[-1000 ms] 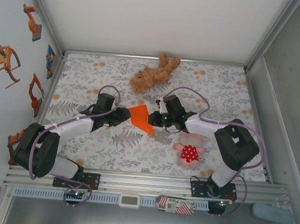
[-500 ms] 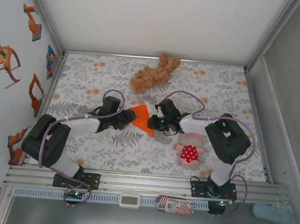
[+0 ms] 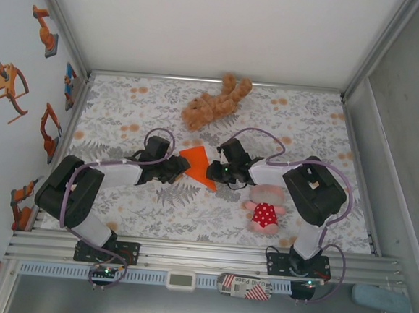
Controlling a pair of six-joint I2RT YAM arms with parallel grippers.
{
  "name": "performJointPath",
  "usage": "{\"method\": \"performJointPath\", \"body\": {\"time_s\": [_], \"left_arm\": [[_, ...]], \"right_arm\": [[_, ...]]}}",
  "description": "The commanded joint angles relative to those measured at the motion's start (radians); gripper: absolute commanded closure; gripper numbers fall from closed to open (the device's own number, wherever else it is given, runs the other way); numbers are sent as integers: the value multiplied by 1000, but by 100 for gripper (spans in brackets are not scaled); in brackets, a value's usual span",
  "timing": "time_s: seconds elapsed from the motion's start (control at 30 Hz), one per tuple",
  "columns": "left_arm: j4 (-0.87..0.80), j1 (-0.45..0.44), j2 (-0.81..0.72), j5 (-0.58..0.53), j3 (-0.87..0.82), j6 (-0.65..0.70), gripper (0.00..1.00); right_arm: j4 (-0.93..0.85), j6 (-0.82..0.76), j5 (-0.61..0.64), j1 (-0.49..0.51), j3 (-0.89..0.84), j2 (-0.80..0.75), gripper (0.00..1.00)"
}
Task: Fold a paper plane with a square sheet of paper (pick it up from the middle)
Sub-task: Fourth fold the wing at the center of the table.
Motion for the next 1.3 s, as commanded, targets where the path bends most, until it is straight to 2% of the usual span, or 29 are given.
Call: {"method": "performJointPath", "body": {"time_s": [0.0, 0.1, 0.33, 0.67, 0.93, 1.27], "left_arm": [[5, -7, 25, 15, 18, -10, 61], [5, -7, 31, 15, 27, -8, 61], [14, -6, 54, 27, 40, -3, 68], [50, -5, 66, 60, 51, -7, 69], [152, -2, 66, 105, 32, -39, 69], [292, 4, 138, 159, 19, -121, 72]], "right_arm": [[-14, 11, 24, -11, -10, 31, 84], [-14, 11, 24, -12, -13, 32, 84], [-15, 6, 20, -14, -10, 32, 87], [-22, 4, 17, -17, -9, 34, 87], [-22, 0, 18, -19, -10, 34, 87], [-3, -8, 14, -26, -26, 28, 87]]}}
